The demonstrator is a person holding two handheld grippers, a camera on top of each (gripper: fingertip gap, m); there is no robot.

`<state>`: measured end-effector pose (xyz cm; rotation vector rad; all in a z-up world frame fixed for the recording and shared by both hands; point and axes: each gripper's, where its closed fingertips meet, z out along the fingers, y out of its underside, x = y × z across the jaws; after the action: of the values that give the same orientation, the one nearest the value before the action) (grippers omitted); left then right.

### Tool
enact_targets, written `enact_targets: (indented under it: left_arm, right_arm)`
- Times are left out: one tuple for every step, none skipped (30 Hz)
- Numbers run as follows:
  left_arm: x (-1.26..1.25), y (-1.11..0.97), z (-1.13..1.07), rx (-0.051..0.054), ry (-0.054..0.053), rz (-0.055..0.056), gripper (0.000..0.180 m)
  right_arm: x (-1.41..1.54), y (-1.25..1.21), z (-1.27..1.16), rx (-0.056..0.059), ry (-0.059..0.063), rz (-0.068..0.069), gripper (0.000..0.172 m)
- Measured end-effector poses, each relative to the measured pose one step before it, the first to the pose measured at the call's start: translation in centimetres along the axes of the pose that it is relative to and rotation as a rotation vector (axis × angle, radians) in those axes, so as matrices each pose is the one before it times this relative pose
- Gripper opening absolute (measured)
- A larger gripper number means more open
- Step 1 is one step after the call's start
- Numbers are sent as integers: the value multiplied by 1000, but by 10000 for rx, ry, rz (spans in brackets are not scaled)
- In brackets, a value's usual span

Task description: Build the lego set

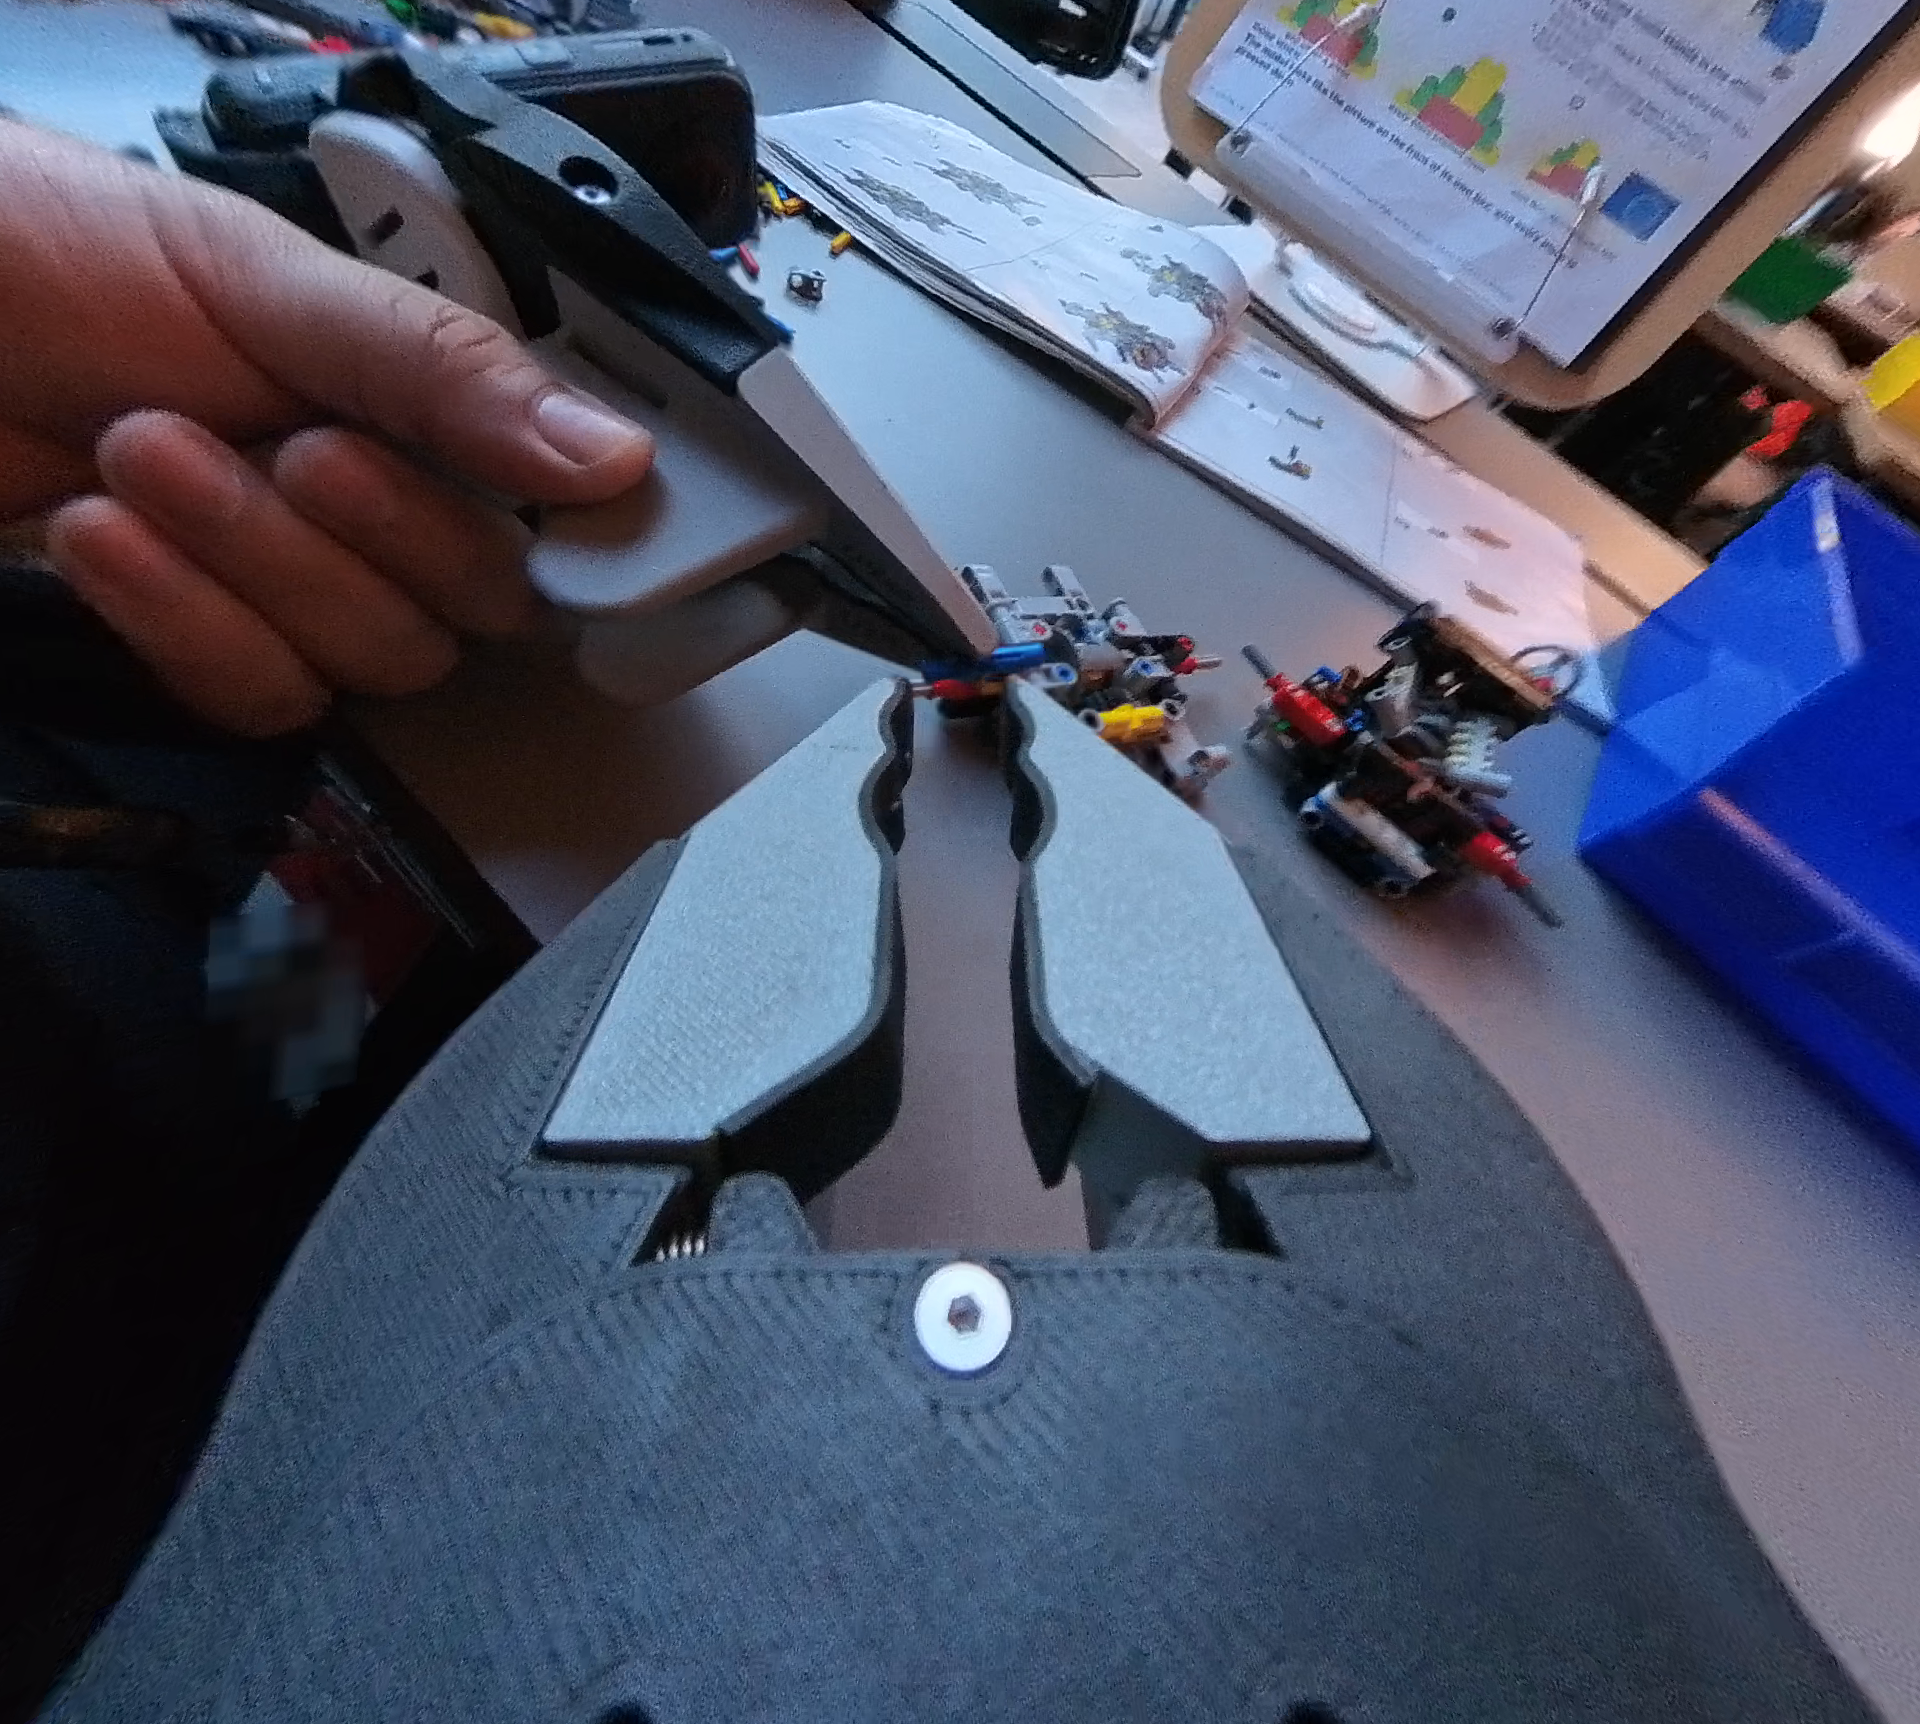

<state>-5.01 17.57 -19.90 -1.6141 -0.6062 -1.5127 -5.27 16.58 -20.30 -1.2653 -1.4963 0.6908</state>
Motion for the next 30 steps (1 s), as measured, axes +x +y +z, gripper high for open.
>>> enact_targets:
  left_arm:
    - [79,-154,17,153,13,106,2]
    - [149,-193,-10,197,82,72,2]
    - [162,-166,-3,184,105,15,1]
    - [-52,-3,23,64,-34,-2,1]
    - [-4,72,70,18,-27,24,2]
    - [104,61,88,41,37,6,2]
    - [200,64,105,74,98,12,2]
    - [235,97,132,78,130,-23,2]
    - [156,166,150,44,98,-67,2]
    - [50,44,95,120,42,-46,2]
    - [107,-55,29,161,96,-16,2]
    - [107,16,48,81,95,-49,2]
    - [91,-85,4,131,68,-45,2]
    - [67,-47,30,83,35,4,2]
    - [-6,-20,42,38,-17,25,2]
    - [-68,-12,19,33,-50,10,2]
    - [-38,-27,5,27,-16,-15,2]
    - [-19,-43,-6,27,-2,-31,1]
    - [-60,-108,-41,60,-36,-3,1]
    - [-95,-193,-76,99,-66,39,1]
    - [-137,-13,-20,-27,-96,62,1]
    - [-150,-1,-18,-10,-129,117,1]
    - [-151,-4,11,-12,-133,116,1]
    - [-152,-1,19,-22,-105,34,2]
    - [-98,11,39,-37,-40,-42,2]
    - [-48,-7,29,-41,3,-77,1]
    - [-84,23,21,-62,-28,-44,1]
    - [-106,49,37,-94,-78,39,2]
    - [-88,79,44,-116,-112,163,1]
    - [-93,116,60,-154,-152,213,1]
  right_arm:
    - [-86,28,-16,25,-204,507,12]
    - [-53,-70,-32,74,-146,430,13]
    - [36,-155,-45,100,-29,274,13]
    - [154,-173,-26,76,89,122,13]
    - [202,-120,30,24,139,21,13]
    - [167,-73,60,-6,133,-13,13]
    - [114,-28,91,-3,93,7,13]
    - [27,-13,97,13,46,58,13]
    - [-40,-5,97,18,4,96,14]
    - [-26,-30,51,41,13,80,16]
    - [99,-102,-17,76,71,33,16]
    - [180,-101,-74,64,78,23,13]
    - [127,-99,-74,54,10,52,10]
    - [33,-65,-50,37,-41,87,9]
    - [32,11,-4,2,-7,42,9]
    - [29,57,20,-30,22,-41,9]
    - [27,54,14,-36,44,-81,8]
    - [26,28,8,-29,59,-101,8]
    - [41,87,6,-54,65,-122,7]
    - [91,119,-3,-66,83,-117,2]
    - [121,108,40,-46,70,-82,0]
    - [32,146,53,-71,-2,-37,0]
    - [0,165,83,-73,-31,-18,0]
    - [20,150,62,-82,-8,-48,0]
    - [29,112,43,-72,13,-81,0]
    - [19,68,10,-48,10,-95,0]
    - [20,103,-1,-62,0,-92,0]
    - [29,139,3,-78,-22,-53,0]
    - [10,156,-28,-57,-48,14,0]
    - [32,198,-58,-50,-59,46,0]
